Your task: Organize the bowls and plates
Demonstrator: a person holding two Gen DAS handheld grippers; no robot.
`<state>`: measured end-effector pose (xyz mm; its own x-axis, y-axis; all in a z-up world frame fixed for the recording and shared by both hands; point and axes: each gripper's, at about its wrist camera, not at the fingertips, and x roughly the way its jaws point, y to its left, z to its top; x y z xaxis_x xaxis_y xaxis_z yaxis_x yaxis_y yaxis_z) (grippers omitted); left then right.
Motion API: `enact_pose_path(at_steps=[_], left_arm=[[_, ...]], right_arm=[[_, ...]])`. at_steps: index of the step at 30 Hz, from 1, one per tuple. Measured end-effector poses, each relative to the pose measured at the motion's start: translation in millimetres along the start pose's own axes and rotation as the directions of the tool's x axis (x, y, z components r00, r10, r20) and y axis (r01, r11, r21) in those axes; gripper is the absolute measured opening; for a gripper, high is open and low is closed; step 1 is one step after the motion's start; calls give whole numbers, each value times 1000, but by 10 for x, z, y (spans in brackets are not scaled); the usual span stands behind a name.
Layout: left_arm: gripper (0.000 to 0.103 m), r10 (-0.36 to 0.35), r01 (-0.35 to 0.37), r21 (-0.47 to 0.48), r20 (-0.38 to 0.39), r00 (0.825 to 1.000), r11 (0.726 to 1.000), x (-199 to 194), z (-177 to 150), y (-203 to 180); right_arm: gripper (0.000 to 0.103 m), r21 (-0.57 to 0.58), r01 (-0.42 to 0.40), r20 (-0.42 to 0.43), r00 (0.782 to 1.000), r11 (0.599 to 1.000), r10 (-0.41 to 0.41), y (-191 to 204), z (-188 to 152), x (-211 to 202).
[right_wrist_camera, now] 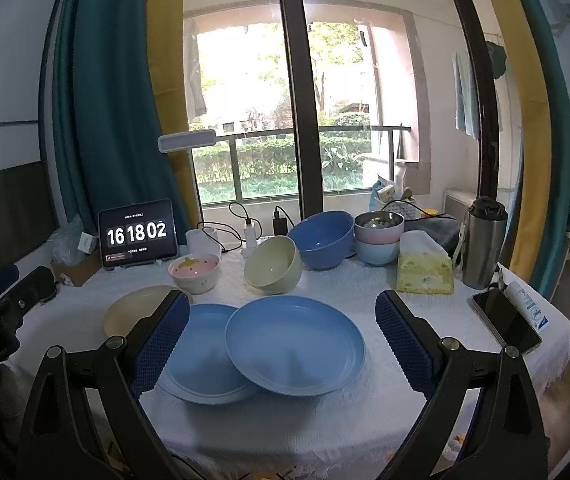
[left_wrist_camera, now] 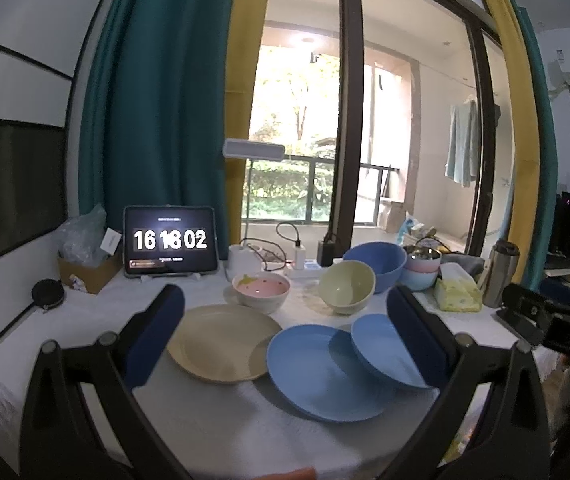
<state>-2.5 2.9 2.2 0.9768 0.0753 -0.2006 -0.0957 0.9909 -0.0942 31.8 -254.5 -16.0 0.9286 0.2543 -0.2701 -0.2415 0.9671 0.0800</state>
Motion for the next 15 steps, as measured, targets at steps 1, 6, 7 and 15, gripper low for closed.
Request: enact_pose_path(at_steps=[1, 6, 7, 15], left_arm=[[102, -2, 2, 1, -1, 1000, 1000, 5, 4, 7], [102, 0, 0, 4, -3, 1000, 1000, 13, -3, 2], [102, -1, 1, 4, -3, 1000, 1000, 12, -5, 0], [102, -4, 4, 3, -6, 1000, 1000, 19, -21, -20]], right_arm=[[97, 1, 1, 0, 1000, 1000, -1, 3, 1, 1], [97, 4, -1, -3, 1000, 1000, 1, -33, -21, 13], [97, 4, 0, -3, 1000, 1000, 0, -31, -22, 13], [97, 8, 1, -9, 1000, 1000, -1, -52, -35, 27]])
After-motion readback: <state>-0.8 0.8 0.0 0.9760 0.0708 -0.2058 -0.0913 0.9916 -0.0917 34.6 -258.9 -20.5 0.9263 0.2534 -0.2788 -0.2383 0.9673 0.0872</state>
